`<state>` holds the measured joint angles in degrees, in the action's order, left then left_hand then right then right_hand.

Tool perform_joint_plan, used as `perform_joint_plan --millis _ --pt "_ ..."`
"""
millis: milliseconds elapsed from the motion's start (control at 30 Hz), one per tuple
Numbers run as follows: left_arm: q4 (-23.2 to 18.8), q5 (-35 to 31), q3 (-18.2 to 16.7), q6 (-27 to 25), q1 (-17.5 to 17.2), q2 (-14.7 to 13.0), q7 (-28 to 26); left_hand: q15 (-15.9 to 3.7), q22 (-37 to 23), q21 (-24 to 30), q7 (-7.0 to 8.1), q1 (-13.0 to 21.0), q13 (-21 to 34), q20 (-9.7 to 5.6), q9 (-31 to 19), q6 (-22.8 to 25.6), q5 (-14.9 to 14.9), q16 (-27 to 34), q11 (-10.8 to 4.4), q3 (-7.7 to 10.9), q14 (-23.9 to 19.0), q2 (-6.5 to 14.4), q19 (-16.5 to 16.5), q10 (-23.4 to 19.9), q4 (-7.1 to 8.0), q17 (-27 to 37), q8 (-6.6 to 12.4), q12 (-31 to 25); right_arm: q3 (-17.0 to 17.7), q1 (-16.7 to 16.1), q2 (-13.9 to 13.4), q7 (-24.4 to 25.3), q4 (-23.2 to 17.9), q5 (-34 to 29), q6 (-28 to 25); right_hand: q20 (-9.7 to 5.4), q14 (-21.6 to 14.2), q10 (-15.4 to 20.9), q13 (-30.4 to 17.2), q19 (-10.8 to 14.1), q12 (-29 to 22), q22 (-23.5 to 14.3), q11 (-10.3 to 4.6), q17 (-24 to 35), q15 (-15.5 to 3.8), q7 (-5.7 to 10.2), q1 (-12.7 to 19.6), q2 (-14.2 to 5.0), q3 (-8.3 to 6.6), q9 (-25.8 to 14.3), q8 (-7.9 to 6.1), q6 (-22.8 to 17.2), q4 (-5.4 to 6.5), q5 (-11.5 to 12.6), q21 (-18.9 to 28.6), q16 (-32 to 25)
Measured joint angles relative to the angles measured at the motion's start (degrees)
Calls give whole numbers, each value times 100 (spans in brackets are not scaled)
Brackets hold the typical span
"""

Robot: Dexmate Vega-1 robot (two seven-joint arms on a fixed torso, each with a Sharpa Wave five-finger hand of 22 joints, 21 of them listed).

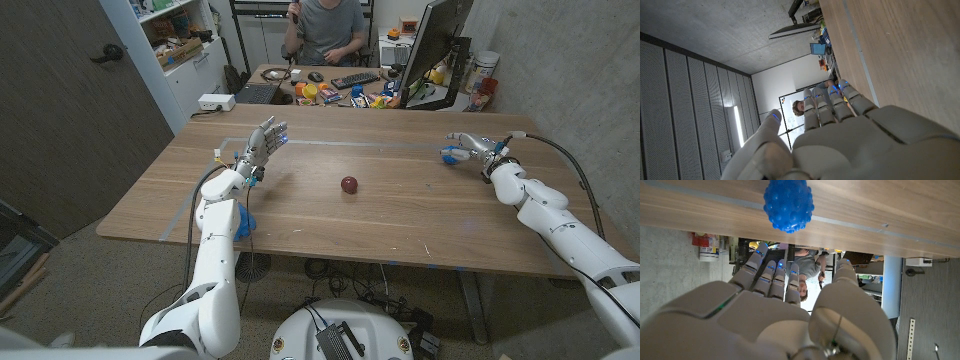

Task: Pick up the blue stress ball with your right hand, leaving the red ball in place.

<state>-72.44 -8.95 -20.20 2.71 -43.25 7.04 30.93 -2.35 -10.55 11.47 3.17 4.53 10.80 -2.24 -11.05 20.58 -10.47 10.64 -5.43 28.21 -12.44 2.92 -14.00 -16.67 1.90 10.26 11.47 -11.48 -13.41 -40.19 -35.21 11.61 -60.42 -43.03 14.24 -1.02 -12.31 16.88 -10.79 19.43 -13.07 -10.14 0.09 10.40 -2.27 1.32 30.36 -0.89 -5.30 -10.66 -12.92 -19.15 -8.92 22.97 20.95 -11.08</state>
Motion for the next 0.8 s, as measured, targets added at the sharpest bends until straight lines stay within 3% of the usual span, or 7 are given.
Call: perform_joint_plan --millis 67,233,367,500,633,700,800 --pt "0 0 11 0 3 1 0 0 0 0 -22 -6 0 0 0 22 0 0 -21 0 0 5 0 -22 0 0 0 0 0 0 0 7 0 -22 -9 33 -42 16 0 53 0 0 -15 1 2 46 24 24 9 0 0 -87 9 50 0 0" --pt "-1 -35 32 -21 17 1 -9 0 0 0 -29 -5 0 0 0 93 0 0 -10 24 0 5 0 -71 24 0 44 0 -164 86 -38 9 204 -59 -16 242 -304 115 13 387 0 -15 -320 15 0 178 105 42 31 0 0 -281 32 200 4 -62" --pt "-1 -37 38 -21 22 1 -9 0 1 0 -41 -28 0 0 0 166 0 0 12 24 0 28 0 -92 24 0 44 -38 -224 123 -51 29 294 -78 -9 67 -933 290 1 941 -39 -41 -489 72 -9 265 651 -113 -103 0 1 -540 -49 424 159 -229" --pt "4 -37 44 -21 26 5 -9 0 1 14 -50 -28 0 -22 0 175 0 0 20 24 0 28 -22 -101 24 0 44 -40 -288 162 -76 41 342 -109 27 -207 -1961 685 -3 1663 -131 -102 -734 239 -46 405 1703 -361 -502 0 -67 -1117 -143 586 436 -518" --pt "7 -36 47 -10 26 10 -9 0 1 44 -51 -45 0 -27 0 236 0 0 20 24 0 45 -35 -101 24 0 44 -40 -341 193 -94 109 390 -136 129 -289 -2877 1670 -78 2260 -310 -256 -892 708 92 508 3307 -245 -843 0 -70 -1881 -159 432 1059 -970" --pt "7 -28 47 12 26 12 -9 0 1 44 -51 -50 0 -1 1 237 0 0 20 24 0 50 -62 -101 24 20 57 -40 -382 211 -104 164 444 -142 176 -315 -3023 2228 -191 2425 -385 -441 -869 1112 237 520 4087 -157 -825 -37 -96 -2415 -142 219 1587 -1438" --pt "7 -15 48 16 22 20 -9 0 1 44 -81 -57 0 -1 1 267 0 0 20 6 0 43 -62 -101 42 30 89 -40 -406 216 -113 333 491 -154 303 -369 -3338 2990 -419 2600 -582 -831 -831 1584 229 518 4581 323 -637 -132 -213 -3130 -86 -9 2542 -1859"
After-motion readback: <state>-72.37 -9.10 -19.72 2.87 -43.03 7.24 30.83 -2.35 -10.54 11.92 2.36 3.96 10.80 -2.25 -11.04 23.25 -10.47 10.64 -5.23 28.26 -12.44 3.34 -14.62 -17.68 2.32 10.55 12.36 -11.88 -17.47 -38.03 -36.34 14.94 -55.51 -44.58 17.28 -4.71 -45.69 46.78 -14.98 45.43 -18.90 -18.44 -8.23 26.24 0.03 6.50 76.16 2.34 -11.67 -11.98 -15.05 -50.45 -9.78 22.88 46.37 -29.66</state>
